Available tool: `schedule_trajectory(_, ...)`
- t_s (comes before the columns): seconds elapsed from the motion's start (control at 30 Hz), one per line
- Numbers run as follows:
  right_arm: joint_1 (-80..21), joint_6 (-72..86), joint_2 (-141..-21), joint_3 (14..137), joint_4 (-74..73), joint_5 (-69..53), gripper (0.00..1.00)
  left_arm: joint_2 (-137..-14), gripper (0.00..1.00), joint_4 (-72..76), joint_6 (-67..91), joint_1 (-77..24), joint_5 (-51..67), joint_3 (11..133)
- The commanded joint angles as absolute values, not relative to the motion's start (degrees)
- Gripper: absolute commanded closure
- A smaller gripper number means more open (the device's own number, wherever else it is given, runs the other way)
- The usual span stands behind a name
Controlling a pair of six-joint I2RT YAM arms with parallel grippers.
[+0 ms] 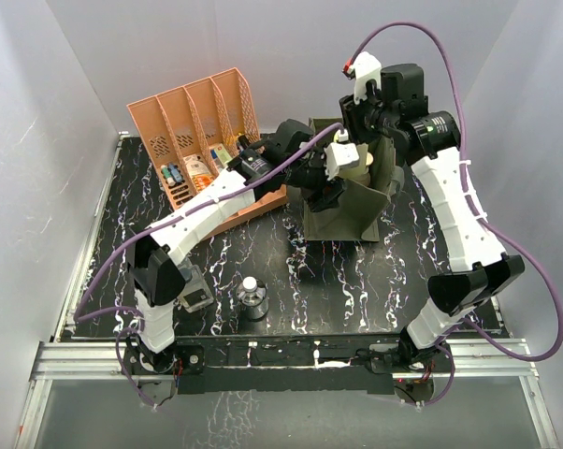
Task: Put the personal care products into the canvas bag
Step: Place the care product in the canvas bag.
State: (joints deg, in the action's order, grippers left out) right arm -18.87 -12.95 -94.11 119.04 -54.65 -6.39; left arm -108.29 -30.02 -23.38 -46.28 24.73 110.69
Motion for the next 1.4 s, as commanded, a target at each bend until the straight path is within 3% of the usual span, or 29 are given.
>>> schedule_trajectory(0.0, -18.0, -12.7, -89.2, 118.7, -42.8, -7.5, 0.92, -107.4, 0.41, -31.9, -26.6, -46.9, 32.2, 112.8)
schedule_trajectory(0.37, -17.0, -11.7, -89.0, 116.5, -43.2, -14.2, 0.92, -105.5, 0.75, -35.9, -39.3, -47.2, 35.3, 107.9)
schedule_trajectory(0.57, -17.0, -11.8, -87.5, 112.9, -42.8, -16.1, 0.92, -105.5, 1.00, -38.8, -45.3, -47.4, 37.1, 106.2)
schedule_trajectory(1.37, -17.0, -20.4, -82.4, 93.9, -36.6, -20.5, 0.92, -102.1, 1.00, -39.3, -51.2, -47.5, 37.4, 100.4)
